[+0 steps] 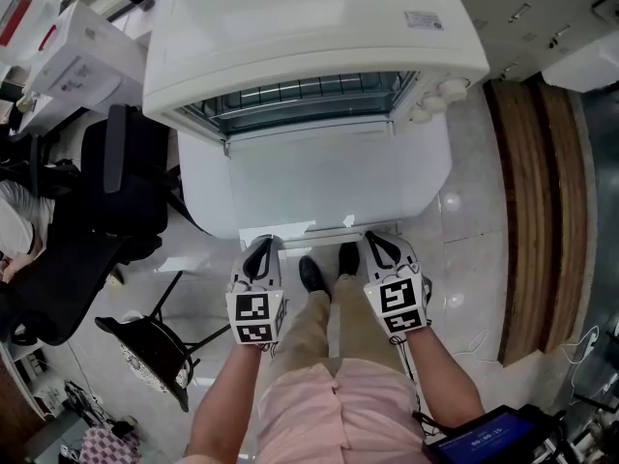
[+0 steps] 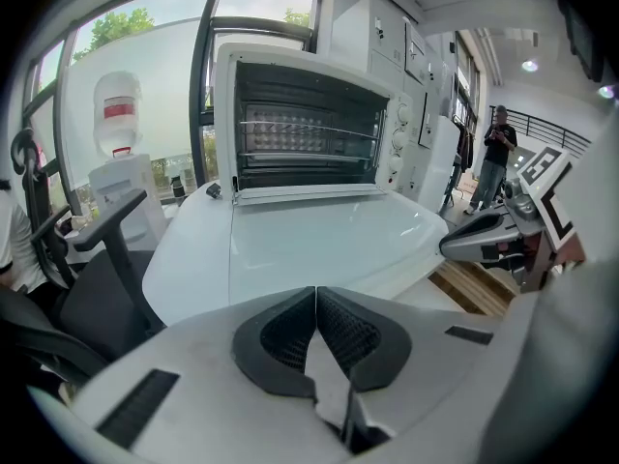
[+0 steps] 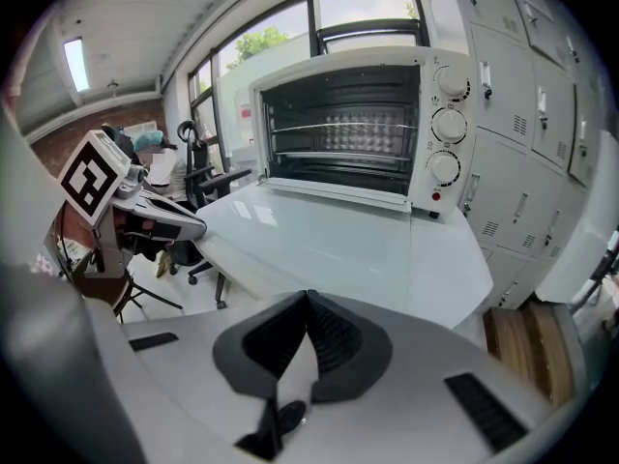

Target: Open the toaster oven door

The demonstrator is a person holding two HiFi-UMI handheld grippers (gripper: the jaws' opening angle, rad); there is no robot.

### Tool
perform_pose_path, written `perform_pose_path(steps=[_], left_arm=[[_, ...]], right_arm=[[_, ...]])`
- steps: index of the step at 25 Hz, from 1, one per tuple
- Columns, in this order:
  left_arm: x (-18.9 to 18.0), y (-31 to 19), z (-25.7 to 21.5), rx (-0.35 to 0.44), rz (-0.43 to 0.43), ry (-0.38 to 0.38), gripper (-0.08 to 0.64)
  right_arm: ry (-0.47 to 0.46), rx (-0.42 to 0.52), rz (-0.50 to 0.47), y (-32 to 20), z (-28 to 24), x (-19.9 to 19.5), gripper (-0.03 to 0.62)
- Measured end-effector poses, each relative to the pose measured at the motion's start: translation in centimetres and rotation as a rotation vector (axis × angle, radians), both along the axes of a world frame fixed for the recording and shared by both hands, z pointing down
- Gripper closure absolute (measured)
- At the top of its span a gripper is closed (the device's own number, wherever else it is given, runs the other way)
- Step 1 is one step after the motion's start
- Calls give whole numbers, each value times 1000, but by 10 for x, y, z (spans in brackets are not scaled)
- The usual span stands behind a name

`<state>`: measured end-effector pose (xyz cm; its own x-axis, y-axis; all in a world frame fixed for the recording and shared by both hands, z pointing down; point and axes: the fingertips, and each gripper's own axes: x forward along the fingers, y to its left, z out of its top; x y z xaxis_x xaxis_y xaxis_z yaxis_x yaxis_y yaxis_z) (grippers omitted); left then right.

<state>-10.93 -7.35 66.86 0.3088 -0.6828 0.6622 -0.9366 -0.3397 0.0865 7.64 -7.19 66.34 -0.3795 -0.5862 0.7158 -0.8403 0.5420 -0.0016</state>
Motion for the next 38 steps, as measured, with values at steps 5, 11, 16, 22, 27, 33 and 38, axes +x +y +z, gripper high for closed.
perform_pose_path(steps=[5, 11, 16, 22, 27, 33, 38], left_arm=[[3, -8, -19, 44, -15, 15, 546], [14, -29, -98, 192, -34, 40, 546], [15, -45, -181, 345, -76, 53, 546], [18, -51, -266, 503, -96, 103, 546], [21, -54, -306, 593, -108, 116, 546], [20, -53, -321, 630, -107, 109, 546], [22, -52, -324, 639, -99, 103, 546]], right_arm=[[-22, 24, 17, -7, -13, 1, 591], [-100, 142, 35, -25, -82, -8, 591], [-179, 310, 39, -44, -171, -16, 591], [-231, 469, 48, -49, -255, -18, 591], [-231, 557, 42, -52, -294, -19, 591], [-240, 599, 44, -54, -312, -20, 591], [-244, 613, 45, -53, -315, -17, 591]])
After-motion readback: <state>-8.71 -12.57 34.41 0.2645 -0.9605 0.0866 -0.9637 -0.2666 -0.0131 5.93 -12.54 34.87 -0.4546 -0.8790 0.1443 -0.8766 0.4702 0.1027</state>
